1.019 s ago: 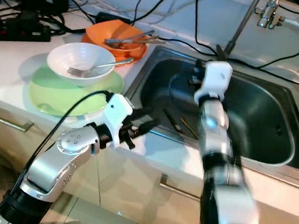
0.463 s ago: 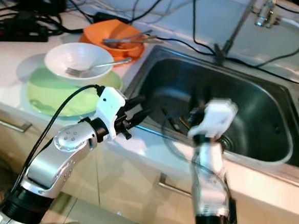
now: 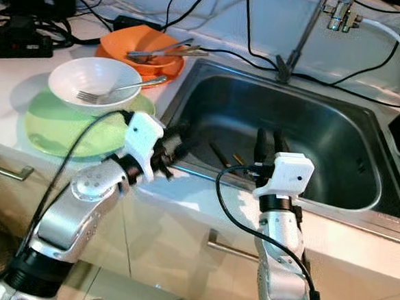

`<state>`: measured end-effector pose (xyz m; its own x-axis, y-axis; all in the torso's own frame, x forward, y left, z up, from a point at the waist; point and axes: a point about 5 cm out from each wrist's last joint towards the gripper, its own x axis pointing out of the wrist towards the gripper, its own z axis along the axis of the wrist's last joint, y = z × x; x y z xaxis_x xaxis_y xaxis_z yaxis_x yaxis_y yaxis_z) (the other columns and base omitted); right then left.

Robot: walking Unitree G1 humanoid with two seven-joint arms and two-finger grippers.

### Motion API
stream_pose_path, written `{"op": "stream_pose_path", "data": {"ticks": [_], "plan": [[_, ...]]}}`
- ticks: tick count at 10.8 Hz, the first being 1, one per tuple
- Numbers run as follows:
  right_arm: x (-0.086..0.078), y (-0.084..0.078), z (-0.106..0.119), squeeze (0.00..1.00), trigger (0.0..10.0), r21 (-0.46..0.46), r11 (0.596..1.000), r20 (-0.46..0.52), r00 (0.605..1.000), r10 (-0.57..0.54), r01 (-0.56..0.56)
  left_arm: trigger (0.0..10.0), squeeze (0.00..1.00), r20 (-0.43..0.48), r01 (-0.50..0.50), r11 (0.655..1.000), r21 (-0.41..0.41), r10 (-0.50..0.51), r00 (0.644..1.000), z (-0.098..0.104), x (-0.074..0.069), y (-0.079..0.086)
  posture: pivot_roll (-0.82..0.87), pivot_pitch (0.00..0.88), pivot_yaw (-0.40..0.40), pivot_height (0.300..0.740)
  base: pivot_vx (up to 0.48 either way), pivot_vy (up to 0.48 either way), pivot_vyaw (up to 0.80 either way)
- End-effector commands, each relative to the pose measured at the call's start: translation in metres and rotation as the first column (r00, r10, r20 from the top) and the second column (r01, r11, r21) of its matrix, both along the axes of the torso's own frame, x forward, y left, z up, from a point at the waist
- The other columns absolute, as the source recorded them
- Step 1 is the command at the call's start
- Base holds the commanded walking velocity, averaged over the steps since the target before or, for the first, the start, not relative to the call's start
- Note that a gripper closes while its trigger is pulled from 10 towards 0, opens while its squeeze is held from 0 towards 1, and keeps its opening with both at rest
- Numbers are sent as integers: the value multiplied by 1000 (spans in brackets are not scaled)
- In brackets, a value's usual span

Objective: Kitchen organization

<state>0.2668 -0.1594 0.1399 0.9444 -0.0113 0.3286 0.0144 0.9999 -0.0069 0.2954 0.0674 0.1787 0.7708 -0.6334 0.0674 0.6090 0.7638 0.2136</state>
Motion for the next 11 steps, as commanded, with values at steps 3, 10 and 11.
{"op": "stream_pose_path", "data": {"ticks": [3, 10, 11], "plan": [[0, 3, 1, 0, 10000, 20, 1000, -13, 1000, -17, 17, 10000, 0, 311, -187, 976, 116, 143, 939, 45, 16, 9, 42, 21, -87, 740, 0, 0, 0], [2, 8, -1, 0, 10000, 32, 999, -37, 999, -8, 9, 10000, 0, 510, -454, 772, 444, 199, 837, 52, 57, 12, 44, 15, -88, 740, 0, 0, 0], [3, 8, -1, 0, 10000, 31, 999, -41, 999, -7, 8, 10000, 0, 487, -452, 751, 481, 199, 850, 50, 64, 10, 40, 19, -84, 740, 0, 0, 0]]}}
